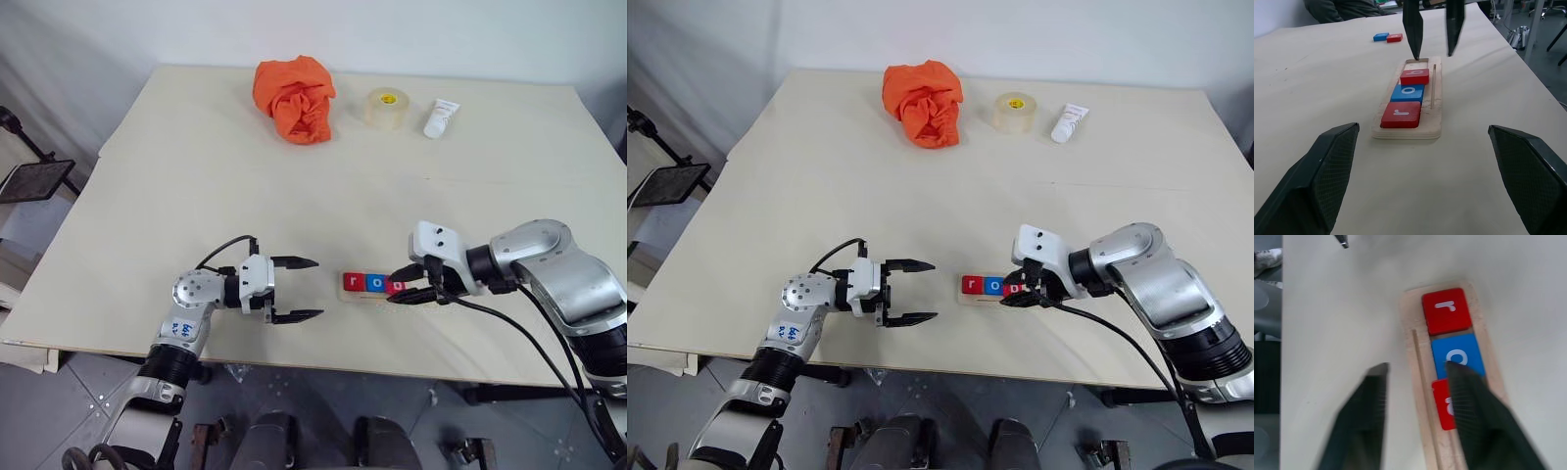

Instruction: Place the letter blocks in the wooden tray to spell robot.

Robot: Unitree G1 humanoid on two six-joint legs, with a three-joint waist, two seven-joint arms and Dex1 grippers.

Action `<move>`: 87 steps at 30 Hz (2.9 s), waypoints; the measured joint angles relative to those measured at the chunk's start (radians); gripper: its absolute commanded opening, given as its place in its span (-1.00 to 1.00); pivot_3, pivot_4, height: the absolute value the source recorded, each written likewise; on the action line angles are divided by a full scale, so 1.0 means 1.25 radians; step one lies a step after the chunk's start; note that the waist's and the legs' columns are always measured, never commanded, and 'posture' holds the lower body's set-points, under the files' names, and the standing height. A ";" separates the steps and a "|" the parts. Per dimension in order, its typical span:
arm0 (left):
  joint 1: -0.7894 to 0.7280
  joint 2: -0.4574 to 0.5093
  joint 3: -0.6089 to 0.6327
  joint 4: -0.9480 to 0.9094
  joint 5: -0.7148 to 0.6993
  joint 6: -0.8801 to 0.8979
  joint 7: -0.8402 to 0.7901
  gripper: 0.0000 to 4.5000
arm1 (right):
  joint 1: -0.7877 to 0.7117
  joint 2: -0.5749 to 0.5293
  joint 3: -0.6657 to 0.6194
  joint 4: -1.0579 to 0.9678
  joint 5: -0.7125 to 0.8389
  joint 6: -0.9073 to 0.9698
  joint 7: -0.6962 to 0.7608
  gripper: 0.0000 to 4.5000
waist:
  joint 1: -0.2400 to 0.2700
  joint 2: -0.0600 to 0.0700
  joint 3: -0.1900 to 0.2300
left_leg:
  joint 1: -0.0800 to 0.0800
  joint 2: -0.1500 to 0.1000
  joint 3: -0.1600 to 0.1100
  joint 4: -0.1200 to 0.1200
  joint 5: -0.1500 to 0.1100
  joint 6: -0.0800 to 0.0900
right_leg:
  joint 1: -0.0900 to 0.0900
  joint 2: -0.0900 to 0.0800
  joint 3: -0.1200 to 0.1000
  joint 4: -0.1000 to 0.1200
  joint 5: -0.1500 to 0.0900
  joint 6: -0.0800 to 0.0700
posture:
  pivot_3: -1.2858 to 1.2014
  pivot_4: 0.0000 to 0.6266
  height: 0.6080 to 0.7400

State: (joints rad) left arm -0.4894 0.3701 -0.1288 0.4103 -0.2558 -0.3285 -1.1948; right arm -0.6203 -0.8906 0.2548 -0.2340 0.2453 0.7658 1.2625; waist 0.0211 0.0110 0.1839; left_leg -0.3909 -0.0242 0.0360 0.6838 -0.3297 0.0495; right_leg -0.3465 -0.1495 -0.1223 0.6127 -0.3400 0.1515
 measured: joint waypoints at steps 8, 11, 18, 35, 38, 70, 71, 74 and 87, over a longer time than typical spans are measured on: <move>0.009 0.000 0.000 -0.008 0.000 0.004 0.001 1.00 | -0.022 0.035 0.019 0.034 -0.002 -0.010 -0.027 -0.99 | -0.001 0.000 0.000 | 0.000 0.000 0.000 0.000 0.000 0.000 | 0.000 0.000 0.000 0.000 0.000 0.000 | 0.03 -0.52 1.00; 0.019 0.000 0.000 -0.012 0.000 0.008 0.001 1.00 | -0.022 0.045 0.035 0.036 -0.002 -0.016 -0.031 -0.99 | -0.001 0.000 0.000 | 0.000 0.000 0.000 0.000 0.000 0.000 | 0.000 0.000 0.000 0.000 0.000 0.000 | 0.03 -0.52 1.00; 0.021 0.001 0.000 -0.027 0.000 0.012 0.002 1.00 | -0.022 0.051 0.046 0.074 -0.025 -0.036 -0.040 -0.99 | 0.001 0.000 0.000 | 0.000 0.000 0.000 0.000 0.000 0.000 | 0.000 0.000 0.000 0.000 0.000 0.000 | 0.03 -0.52 1.00; 0.014 -0.008 0.000 -0.018 0.000 0.016 0.002 1.00 | 0.009 0.016 0.011 0.069 -0.032 -0.047 -0.039 -0.99 | 0.002 0.000 0.000 | 0.000 0.000 0.000 0.000 0.000 0.000 | 0.000 0.000 0.000 0.000 0.000 0.000 | 0.03 -0.52 1.00; 0.011 -0.009 0.000 -0.010 0.000 0.015 0.002 1.00 | 0.015 0.000 -0.016 0.062 -0.026 -0.047 -0.045 -0.99 | 0.001 0.000 0.000 | 0.000 0.000 0.000 0.000 0.000 0.000 | 0.000 0.000 0.000 0.000 0.000 0.000 | 0.03 -0.52 1.00; 0.012 -0.006 0.000 -0.008 0.000 0.013 0.003 1.00 | 0.066 0.005 -0.012 0.128 -0.054 -0.090 -0.078 -0.99 | 0.002 0.000 0.000 | 0.000 0.000 0.000 0.000 0.000 0.000 | 0.000 0.000 0.000 0.000 0.000 0.000 | 0.03 -0.52 1.00; 0.012 -0.006 0.000 -0.008 0.000 0.013 0.003 1.00 | 0.066 0.005 -0.012 0.128 -0.054 -0.090 -0.077 -0.99 | 0.001 0.000 0.000 | 0.000 0.000 0.000 0.000 0.000 0.000 | 0.000 0.000 0.000 0.000 0.000 0.000 | 0.03 -0.52 1.00; 0.012 -0.007 0.000 -0.008 0.000 0.013 0.004 1.00 | 0.066 0.003 -0.012 0.127 -0.054 -0.090 -0.075 -0.99 | 0.001 0.000 0.000 | 0.000 0.000 0.000 0.000 0.000 0.000 | 0.000 0.000 0.000 0.000 0.000 0.000 | 0.03 -0.52 1.00; 0.000 -0.018 -0.006 0.001 0.004 0.012 0.003 1.00 | 0.168 -0.035 -0.189 0.078 -0.003 -0.092 -0.110 -0.99 | 0.004 -0.001 0.000 | 0.000 0.000 0.000 0.000 0.000 0.000 | 0.001 0.000 -0.001 -0.001 0.000 0.000 | 0.03 -0.52 1.00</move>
State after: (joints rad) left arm -0.4892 0.3473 -0.1360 0.4117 -0.2510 -0.3139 -1.1910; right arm -0.4101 -0.9343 0.0191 -0.1362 0.2411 0.6509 1.1253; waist 0.0263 0.0103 0.1843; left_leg -0.3910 -0.0242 0.0360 0.6836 -0.3297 0.0496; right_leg -0.3456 -0.1496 -0.1229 0.6119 -0.3399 0.1515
